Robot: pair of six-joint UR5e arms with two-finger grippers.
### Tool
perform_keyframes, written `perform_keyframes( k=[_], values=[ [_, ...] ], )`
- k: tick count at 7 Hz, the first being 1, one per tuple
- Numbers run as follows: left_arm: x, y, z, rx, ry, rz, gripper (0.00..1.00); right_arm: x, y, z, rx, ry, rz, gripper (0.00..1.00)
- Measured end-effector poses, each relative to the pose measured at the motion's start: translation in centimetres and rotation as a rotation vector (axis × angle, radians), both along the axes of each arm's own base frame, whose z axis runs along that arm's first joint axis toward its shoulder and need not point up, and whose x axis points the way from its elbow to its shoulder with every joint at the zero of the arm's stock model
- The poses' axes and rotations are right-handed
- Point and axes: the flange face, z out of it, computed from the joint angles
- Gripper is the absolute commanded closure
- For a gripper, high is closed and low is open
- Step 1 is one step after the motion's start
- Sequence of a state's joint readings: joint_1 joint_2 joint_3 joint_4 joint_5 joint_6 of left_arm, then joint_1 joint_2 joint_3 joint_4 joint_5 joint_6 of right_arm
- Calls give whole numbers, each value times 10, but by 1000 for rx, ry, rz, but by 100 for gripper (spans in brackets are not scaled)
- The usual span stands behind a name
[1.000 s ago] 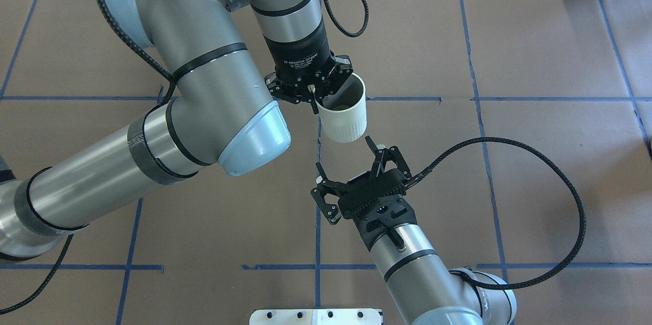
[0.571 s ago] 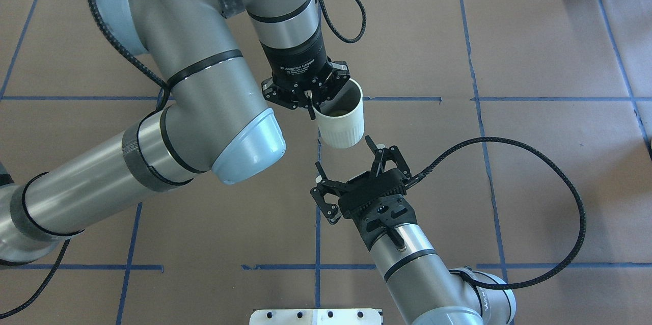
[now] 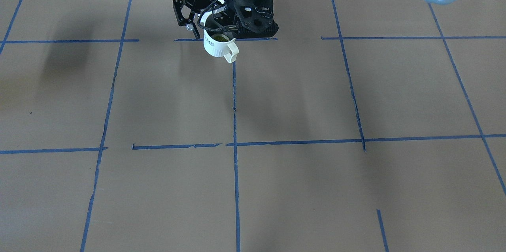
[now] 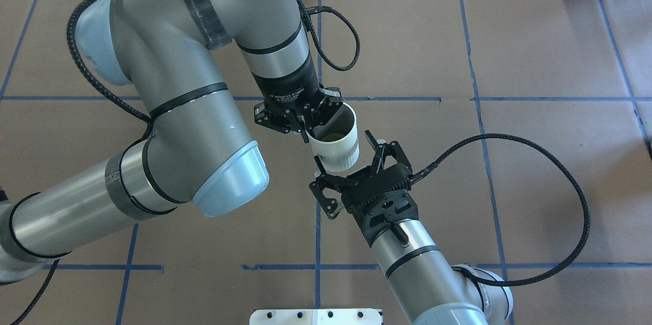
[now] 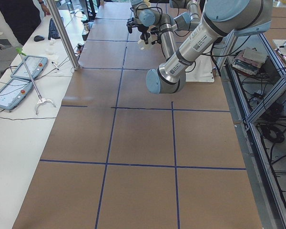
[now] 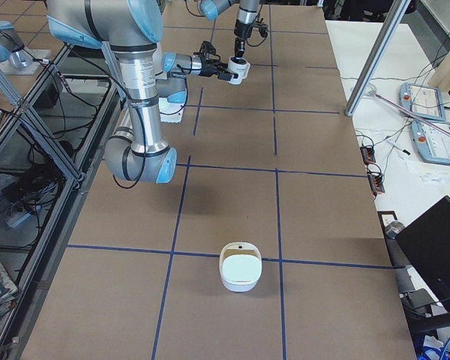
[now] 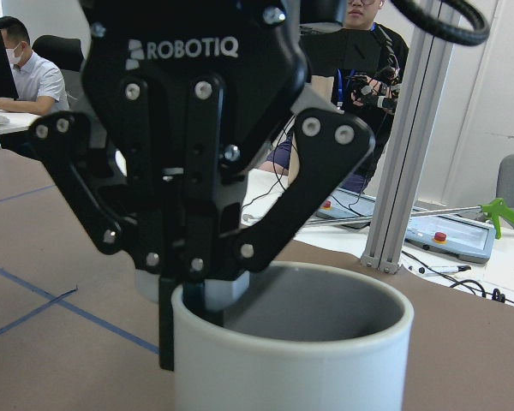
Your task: Left arm hands cup to right arm to dump lemon
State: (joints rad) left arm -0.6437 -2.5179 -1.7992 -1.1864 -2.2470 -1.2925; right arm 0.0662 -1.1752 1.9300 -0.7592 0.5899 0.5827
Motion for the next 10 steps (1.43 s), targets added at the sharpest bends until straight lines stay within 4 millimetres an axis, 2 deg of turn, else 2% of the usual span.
perform_keyframes(
  k=[2, 4, 5, 6, 7, 8, 9, 10],
  values=[
    [1, 8, -3, 3, 5, 11, 100, -2, 0, 1, 0, 5, -1, 11],
    [0, 10, -6, 7, 12, 12, 99, -6, 0, 6, -1, 18, -1, 37],
    [-1, 11, -6, 8, 14, 13, 70, -10, -1, 9, -1, 29, -2, 55],
    [-1, 11, -7, 7, 15, 12, 60, -12, -1, 11, 0, 36, -2, 66],
    [-1, 11, -6, 4, 14, 11, 55, -10, -4, 12, 0, 38, 5, 74],
    [-1, 11, -7, 2, 14, 9, 32, -9, -4, 10, 1, 35, 5, 77],
    [-1, 12, -7, 1, 14, 8, 0, -9, -3, 10, 1, 33, 5, 80],
    [-2, 12, -8, 2, 16, 7, 0, -9, -3, 9, 1, 32, 4, 82]
  ],
)
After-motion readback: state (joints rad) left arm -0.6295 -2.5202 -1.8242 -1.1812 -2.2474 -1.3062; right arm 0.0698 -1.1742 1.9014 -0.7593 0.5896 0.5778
